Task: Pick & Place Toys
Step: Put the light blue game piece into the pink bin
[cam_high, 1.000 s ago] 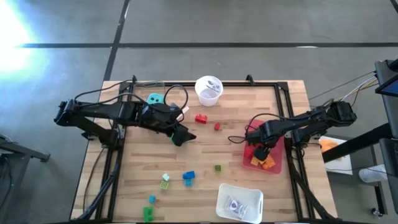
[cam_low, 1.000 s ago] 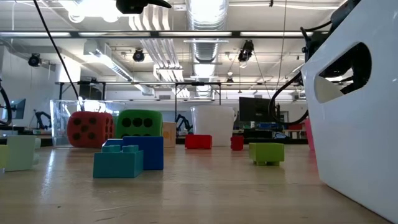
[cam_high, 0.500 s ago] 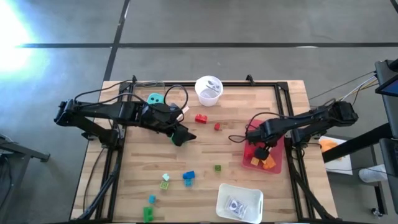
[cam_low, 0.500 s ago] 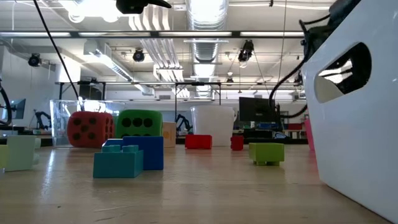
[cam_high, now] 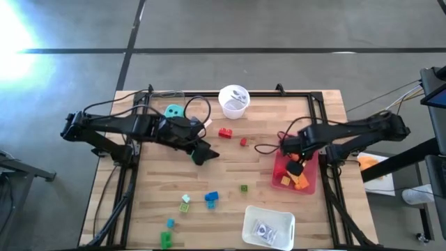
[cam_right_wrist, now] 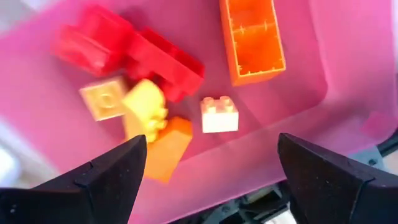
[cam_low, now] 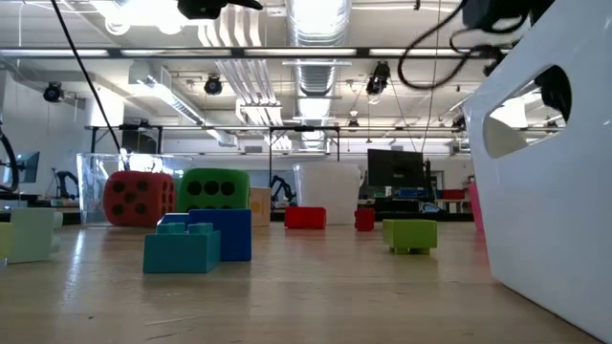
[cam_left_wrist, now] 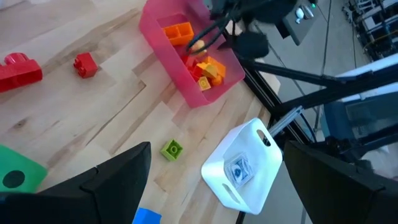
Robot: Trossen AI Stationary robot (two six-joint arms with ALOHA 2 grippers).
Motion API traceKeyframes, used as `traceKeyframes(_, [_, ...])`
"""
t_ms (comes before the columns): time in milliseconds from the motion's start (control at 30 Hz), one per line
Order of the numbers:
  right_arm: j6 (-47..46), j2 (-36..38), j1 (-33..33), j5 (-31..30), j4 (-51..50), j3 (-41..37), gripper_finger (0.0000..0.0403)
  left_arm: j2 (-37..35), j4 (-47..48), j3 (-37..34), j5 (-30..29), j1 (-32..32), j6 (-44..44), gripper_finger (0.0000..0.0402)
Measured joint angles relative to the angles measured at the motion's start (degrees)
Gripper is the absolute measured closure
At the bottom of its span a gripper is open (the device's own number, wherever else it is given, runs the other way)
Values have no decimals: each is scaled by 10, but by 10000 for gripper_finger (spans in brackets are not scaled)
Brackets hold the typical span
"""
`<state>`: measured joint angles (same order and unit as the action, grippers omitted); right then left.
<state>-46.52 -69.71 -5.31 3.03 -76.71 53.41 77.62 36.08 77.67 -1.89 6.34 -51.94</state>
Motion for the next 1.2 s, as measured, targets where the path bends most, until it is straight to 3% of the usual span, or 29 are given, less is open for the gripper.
traceKeyframes(167, [-5,-2,-1,0,-2,81,49,0,17,0,0,12,-11,32])
traceKeyframes(333, [5,-19,-4,-13,58,135,49,0,33,0,-19,41,-41,32])
traceKeyframes(533, [87,-62,-27,-12,160,151,49,-1,77,0,-62,99,-94,32])
traceKeyframes(900, [129,-121,-39,-17,165,176,49,40,252,-3,-89,236,-273,32])
traceKeyframes(1067, [132,-114,-39,-17,168,174,49,70,231,-55,-81,283,-300,32])
traceKeyframes(1200, [132,-107,-39,-17,170,174,49,70,130,-124,-62,295,-331,32])
